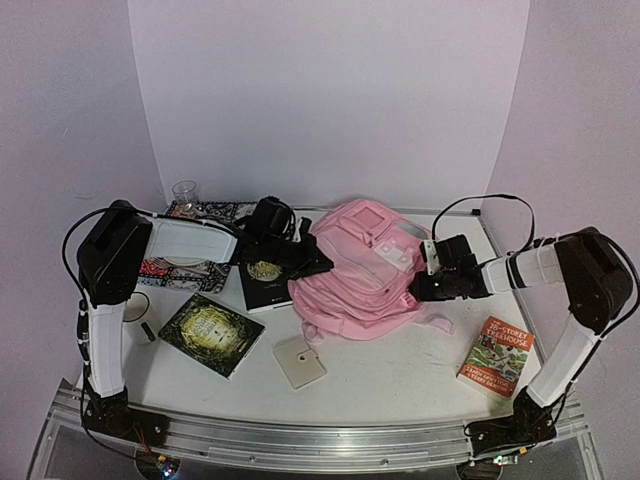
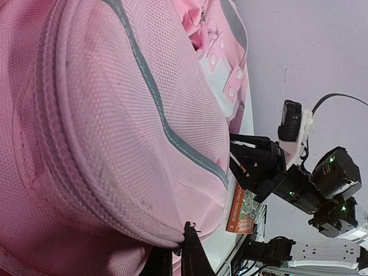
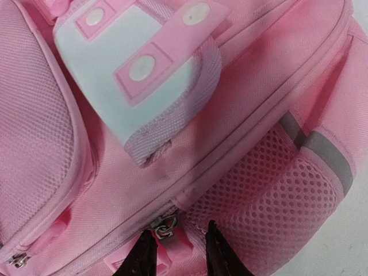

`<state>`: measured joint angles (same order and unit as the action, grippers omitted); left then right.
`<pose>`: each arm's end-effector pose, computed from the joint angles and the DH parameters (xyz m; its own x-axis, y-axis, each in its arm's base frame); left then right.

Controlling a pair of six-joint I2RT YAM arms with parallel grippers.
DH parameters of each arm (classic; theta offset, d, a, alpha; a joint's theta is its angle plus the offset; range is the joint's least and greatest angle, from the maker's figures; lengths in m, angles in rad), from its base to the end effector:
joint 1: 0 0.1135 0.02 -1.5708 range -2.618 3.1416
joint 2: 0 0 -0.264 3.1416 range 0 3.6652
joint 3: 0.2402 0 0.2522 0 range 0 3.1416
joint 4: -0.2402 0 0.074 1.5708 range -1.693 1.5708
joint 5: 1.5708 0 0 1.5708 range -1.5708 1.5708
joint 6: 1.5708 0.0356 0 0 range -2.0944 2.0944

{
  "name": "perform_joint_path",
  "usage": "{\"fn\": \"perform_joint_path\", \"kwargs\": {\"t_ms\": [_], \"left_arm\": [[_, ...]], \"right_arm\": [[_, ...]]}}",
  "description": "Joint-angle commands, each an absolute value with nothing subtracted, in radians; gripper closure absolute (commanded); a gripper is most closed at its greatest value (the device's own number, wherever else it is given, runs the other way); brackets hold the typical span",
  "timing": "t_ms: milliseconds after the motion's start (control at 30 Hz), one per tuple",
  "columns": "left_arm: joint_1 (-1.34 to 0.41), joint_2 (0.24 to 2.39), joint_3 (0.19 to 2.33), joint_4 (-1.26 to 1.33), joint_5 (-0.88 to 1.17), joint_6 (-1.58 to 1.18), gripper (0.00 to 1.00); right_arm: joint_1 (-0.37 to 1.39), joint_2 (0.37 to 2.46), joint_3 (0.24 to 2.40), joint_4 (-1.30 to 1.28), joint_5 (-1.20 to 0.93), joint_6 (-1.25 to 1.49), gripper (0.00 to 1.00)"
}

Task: Pack the student bag
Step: Pick up the second largest pocket of the bag from the student bag.

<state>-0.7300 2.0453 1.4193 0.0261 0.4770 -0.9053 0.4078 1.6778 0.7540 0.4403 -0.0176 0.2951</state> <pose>0.3330 -0.3199 0.1938 -0.9479 -0.0895 -0.3057 0.2092 0.5489 -0.8093 0.3126 0.1357 0.1658 -0.5278 0.0888 -0.8447 -0.2689 0.9259 0.2653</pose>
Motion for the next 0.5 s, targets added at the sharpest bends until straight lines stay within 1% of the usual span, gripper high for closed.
{"fn": "perform_joint_path", "kwargs": {"t_ms": [0,133,167,333,433,467], "left_arm": [[-0.727,2.019,1.433,0.090,0.489,-0.876,0.97],[-0.729,2.018,1.426,0.090,0.501,-0.877,0.97],[-0.729,2.016,1.424,0.091,0.502,-0.878,0.97],[-0.730,2.010,1.418,0.105,0.490,-0.886,0.98],[-0.730,2.014,1.409,0.136,0.469,-0.910,1.00],[-0.730,2.015,1.407,0.147,0.457,-0.918,1.00]], "right_arm": [[0.398,1.745,0.807,0.448,-0.047,0.293,0.71],[0.394,1.777,0.833,0.451,-0.056,0.291,0.72],[0.393,1.779,0.837,0.451,-0.060,0.293,0.74],[0.392,1.742,0.838,0.422,-0.091,0.293,0.89],[0.392,1.685,0.841,0.360,-0.141,0.290,0.98],[0.393,1.662,0.839,0.336,-0.152,0.290,0.99]]}}
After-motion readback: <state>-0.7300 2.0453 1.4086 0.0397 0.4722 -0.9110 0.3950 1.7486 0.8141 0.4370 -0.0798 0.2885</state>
